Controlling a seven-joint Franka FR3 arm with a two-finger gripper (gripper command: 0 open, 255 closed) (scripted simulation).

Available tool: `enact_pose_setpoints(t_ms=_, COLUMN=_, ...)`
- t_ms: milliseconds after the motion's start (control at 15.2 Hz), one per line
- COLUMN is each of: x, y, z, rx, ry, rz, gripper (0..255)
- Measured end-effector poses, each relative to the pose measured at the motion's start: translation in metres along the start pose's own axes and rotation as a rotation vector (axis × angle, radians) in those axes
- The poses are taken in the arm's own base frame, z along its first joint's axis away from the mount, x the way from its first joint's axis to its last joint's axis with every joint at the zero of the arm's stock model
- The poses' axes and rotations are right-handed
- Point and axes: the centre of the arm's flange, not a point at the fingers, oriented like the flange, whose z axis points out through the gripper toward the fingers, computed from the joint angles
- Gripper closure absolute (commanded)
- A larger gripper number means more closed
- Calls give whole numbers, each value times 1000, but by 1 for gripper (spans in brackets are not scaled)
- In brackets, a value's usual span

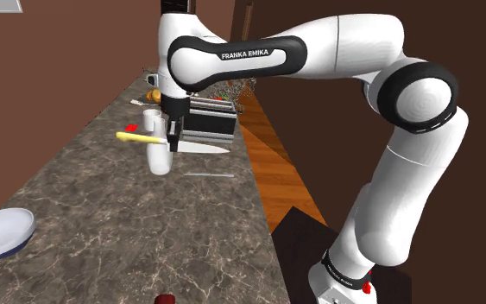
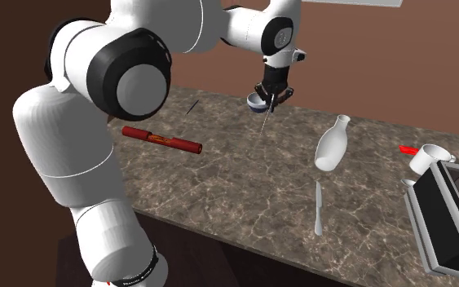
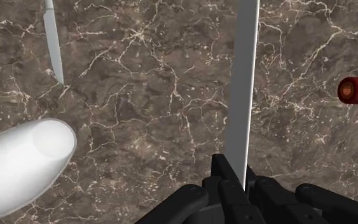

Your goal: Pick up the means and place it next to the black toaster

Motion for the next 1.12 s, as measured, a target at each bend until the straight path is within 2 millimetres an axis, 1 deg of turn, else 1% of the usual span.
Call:
enact_pose_setpoints(t_ms=132, x=-9, y=23, z=-1, rx=0, ry=0, rz=0, gripper=255)
enact_pose_setpoints(t_ms=198, x=-11, y=38, z=-1, rx=0, ry=0, rz=0, gripper=255)
enact_pose_setpoints(t_ms=330, x=-22, y=62, z=-3, rx=0, ry=0, rz=0, gripper=255)
enact_pose_setpoints(t_ms=528, x=-40, y=102, z=-1, rx=0, ry=0, rz=0, gripper=255)
enact_pose_setpoints(t_ms=726, x=-51, y=134, z=-2, rx=0, ry=0, rz=0, gripper=255)
enact_pose_setpoints(t_ms=990, x=-73, y=183, z=-2, rx=0, ry=0, rz=0, gripper=255)
enact_pose_setpoints(t_ms=1122, x=-80, y=209, z=-2, rx=0, ry=0, rz=0, gripper=255)
